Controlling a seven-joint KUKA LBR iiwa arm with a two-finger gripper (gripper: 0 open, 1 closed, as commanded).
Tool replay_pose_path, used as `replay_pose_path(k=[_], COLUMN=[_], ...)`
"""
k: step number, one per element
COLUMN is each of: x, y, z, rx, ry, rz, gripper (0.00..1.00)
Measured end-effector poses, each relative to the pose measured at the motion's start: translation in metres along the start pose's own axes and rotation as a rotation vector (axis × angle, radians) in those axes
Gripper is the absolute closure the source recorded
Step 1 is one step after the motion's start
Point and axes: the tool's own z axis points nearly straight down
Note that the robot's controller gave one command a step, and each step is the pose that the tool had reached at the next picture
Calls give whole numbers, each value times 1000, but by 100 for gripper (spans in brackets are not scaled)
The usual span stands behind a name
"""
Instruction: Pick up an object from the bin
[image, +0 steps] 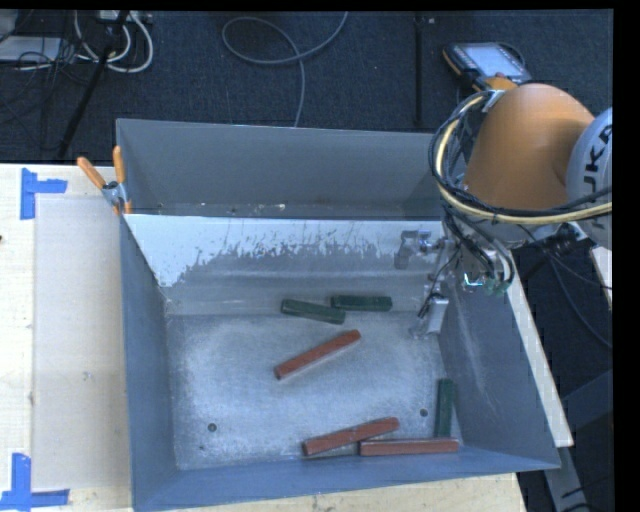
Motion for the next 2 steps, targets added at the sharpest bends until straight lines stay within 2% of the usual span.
replay_pose_path(k=[1,2], x=[-1,-2], y=[0,36], z=[-5,59], rx=[1,2], ry=[-8,-12], rz=[-1,-72], gripper=[0,0])
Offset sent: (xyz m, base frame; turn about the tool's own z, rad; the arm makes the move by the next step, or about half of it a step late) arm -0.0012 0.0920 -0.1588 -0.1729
